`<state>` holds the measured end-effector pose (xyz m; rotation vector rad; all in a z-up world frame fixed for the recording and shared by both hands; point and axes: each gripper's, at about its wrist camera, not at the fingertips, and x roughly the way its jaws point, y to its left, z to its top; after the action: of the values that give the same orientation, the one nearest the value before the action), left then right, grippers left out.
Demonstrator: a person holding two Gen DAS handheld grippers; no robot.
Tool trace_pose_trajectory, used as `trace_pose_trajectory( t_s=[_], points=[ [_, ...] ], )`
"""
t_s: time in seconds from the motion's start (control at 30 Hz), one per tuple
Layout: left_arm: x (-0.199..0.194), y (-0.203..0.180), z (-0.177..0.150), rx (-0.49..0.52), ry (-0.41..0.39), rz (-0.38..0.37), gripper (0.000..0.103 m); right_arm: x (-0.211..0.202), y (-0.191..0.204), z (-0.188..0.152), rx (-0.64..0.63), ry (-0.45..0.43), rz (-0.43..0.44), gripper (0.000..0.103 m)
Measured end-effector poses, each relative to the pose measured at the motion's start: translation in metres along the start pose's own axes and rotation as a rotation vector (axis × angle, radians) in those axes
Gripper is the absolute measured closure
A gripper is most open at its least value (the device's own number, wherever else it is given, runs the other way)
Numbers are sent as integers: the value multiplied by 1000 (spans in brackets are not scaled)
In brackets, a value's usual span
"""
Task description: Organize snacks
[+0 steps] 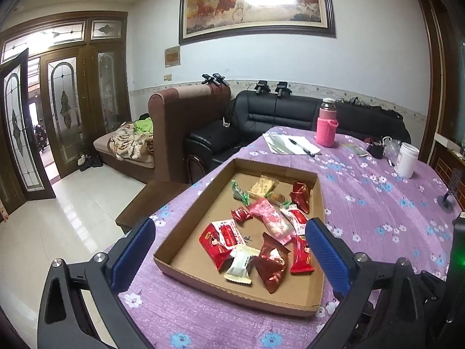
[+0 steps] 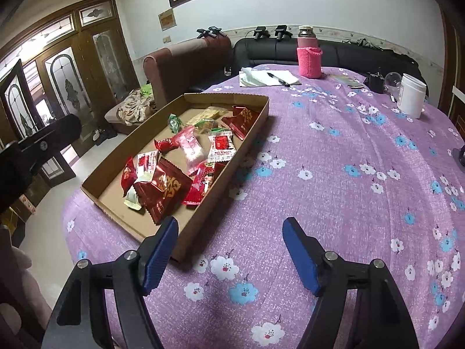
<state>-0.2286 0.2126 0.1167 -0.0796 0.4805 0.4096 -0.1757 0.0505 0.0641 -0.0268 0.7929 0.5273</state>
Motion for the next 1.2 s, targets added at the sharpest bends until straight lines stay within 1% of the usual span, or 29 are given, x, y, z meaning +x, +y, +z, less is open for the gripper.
trace_pose_trajectory(
  t_s=[0.27,0.4,0.5,0.57,0.6,0.67,0.73,0.77,0.83,0.9,0.93,1.03,1.2],
  points=[
    [4,-9,-3,18,29,2,0,3,-9,-2,26,15,-7,24],
    [2,-11,-4,22,21,5,0,3,-9,-2,25,13,-8,24],
    [-8,-13,-4,35,-32,32,0,2,-8,-3,20,10,-9,24],
    [-20,-14,-3,33,-87,66,0,2,-7,-3,19,13,-4,24],
    [-27,-14,-3,25,-120,96,0,2,-7,-3,18,14,-1,24],
    [-38,-12,-5,8,-165,133,0,0,-5,-3,15,12,2,24],
    [-42,-9,-7,-8,-179,146,0,-1,-4,-3,10,8,1,24],
    [-41,-8,-7,-8,-170,143,0,-2,-3,-3,7,6,-1,24],
    [-35,-7,-6,-7,-125,106,0,-3,-1,-4,3,3,-1,24],
    [-28,-2,-6,-32,-72,49,0,-3,0,-4,0,4,-2,24],
    [-26,-1,-7,-39,-52,36,0,-4,0,-4,-5,3,-3,24],
    [-18,1,-9,-52,0,17,0,-5,4,-4,-24,-2,-9,24],
    [-13,4,-11,-67,25,6,0,-6,10,-4,-52,-6,-16,24]
  ],
)
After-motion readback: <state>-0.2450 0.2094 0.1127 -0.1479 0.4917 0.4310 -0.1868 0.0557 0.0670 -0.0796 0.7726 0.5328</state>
